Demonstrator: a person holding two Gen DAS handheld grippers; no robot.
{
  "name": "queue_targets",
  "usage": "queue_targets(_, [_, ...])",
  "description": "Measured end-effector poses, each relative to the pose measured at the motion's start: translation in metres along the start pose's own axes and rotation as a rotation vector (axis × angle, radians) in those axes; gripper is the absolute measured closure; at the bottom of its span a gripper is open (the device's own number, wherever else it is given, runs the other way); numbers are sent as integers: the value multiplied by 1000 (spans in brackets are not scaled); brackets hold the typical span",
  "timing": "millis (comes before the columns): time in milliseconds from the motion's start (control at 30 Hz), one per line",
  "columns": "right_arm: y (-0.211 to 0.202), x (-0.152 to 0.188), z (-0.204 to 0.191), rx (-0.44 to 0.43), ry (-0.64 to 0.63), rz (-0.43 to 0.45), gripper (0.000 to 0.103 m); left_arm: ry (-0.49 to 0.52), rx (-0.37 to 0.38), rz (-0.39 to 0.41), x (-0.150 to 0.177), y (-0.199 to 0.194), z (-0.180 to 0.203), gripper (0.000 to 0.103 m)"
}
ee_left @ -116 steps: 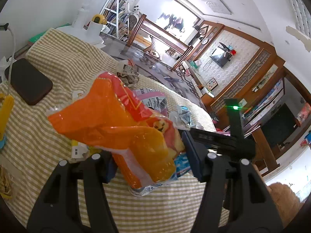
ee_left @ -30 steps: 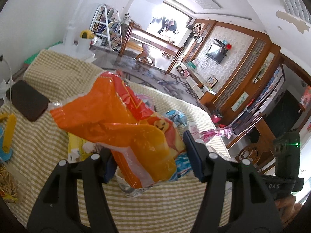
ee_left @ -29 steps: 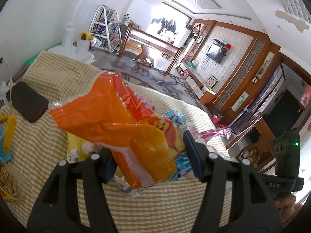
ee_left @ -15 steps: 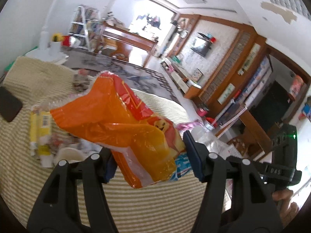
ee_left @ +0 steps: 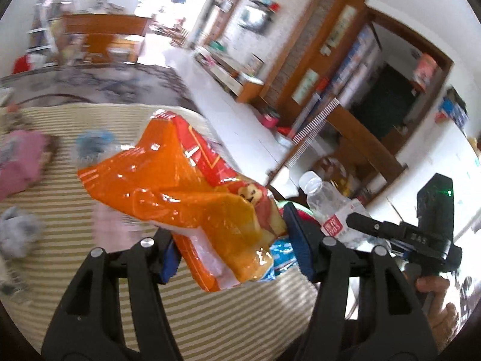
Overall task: Collect trash
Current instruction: 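Drop the orange bag and bottle into the red bin, opening both tools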
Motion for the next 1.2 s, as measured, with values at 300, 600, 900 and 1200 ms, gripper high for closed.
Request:
queue_targets(300, [-20,-2,84,108,141,62,51,197,161,-214,9,99,87,44])
queue_targets(600, [-24,-5,113,149,215,103,32,207,193,-242,20,118,105,20])
queue_targets(900, [-27,-3,78,107,173,95,32,136,147,-179,16,79,75,20])
queue_targets(1200, [-14,3,-28,-30,18,59,28,32,11,-90,15,13,15,20])
Point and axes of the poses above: each gripper's, at about its wrist camera, not at the fingertips, and y roughly the way its jaws point, z to its right, x to its underside, the point moved 4 cm from there along y, roughly the way its jaws point, and after that the axes turned 2 degrees about z, right-handed, at the moved point
